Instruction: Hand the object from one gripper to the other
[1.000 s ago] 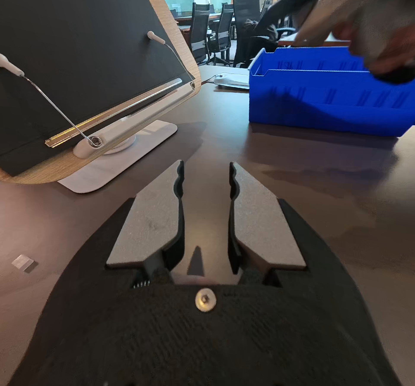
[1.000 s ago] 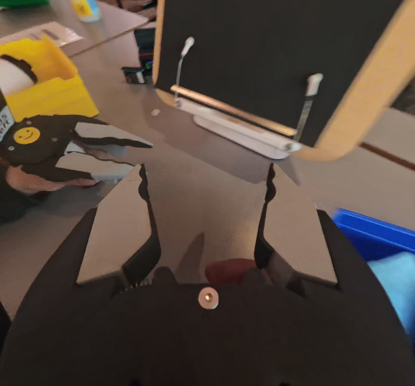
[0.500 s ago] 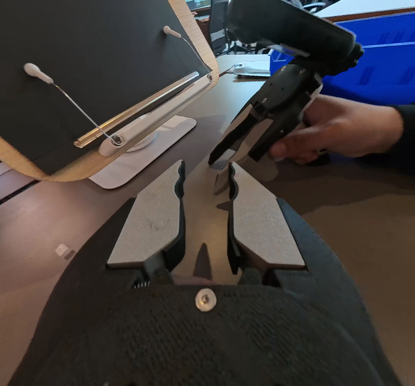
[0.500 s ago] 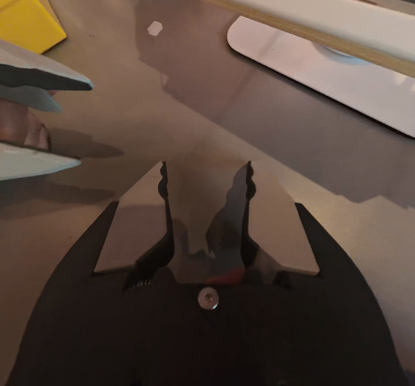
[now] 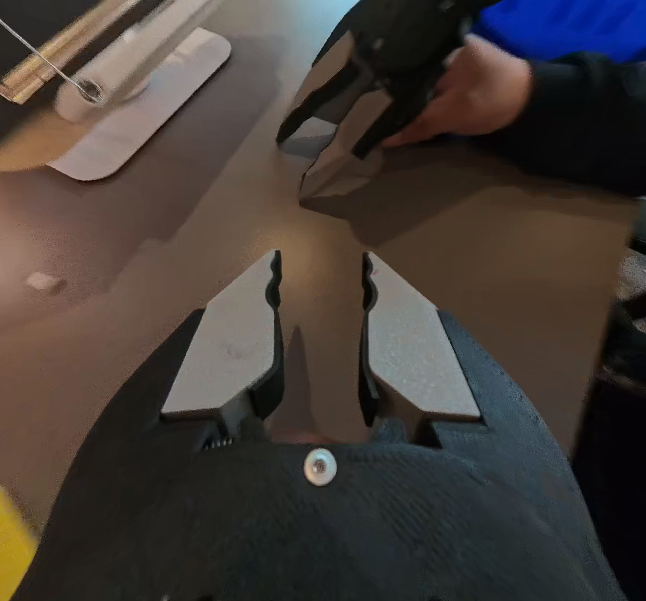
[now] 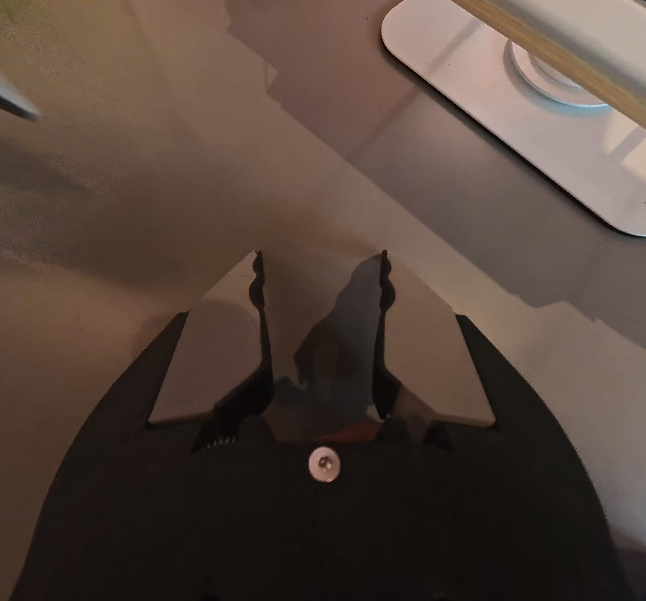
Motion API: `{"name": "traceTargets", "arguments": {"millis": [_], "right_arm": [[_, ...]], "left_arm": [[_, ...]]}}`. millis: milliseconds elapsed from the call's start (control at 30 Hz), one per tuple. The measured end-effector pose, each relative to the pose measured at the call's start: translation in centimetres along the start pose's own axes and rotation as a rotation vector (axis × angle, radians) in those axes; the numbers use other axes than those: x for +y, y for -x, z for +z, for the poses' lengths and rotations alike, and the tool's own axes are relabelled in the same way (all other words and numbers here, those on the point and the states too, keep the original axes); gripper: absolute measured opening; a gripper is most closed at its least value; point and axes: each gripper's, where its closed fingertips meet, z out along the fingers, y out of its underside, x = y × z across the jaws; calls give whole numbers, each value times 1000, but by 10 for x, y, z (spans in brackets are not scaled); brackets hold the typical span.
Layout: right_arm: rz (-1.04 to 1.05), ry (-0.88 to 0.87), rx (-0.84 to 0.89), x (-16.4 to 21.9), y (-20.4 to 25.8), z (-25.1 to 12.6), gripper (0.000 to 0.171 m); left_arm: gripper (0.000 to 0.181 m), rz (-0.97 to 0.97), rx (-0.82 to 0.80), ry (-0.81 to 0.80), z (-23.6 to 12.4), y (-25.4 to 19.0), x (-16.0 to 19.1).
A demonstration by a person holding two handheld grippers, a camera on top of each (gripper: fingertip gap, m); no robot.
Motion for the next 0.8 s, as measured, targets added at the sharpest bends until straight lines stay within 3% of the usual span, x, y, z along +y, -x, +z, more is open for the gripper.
{"name": "traceTargets", "arguments": {"millis": [133,300,400,467,700,800], "right_arm": [[-17,3,-3,0,0,0,63],[-27,5,0,1,0,0,63],[-37,2,12,0,0,0,63],[-43,0,18,0,0,0,63],[-33,3,7,1,1,0,62],[-26,4,-4,1,1,0,61]], "left_arm": [[52,201,-263,150,-104,48,-27],[51,244,-479,560,-203,141,41],[53,253,-295,715,-211,139,108],[57,215,-267,854,-217,147,143],[74,222,-156,1041,-205,165,191],[73,243,-97,1068,-202,167,193]]}}
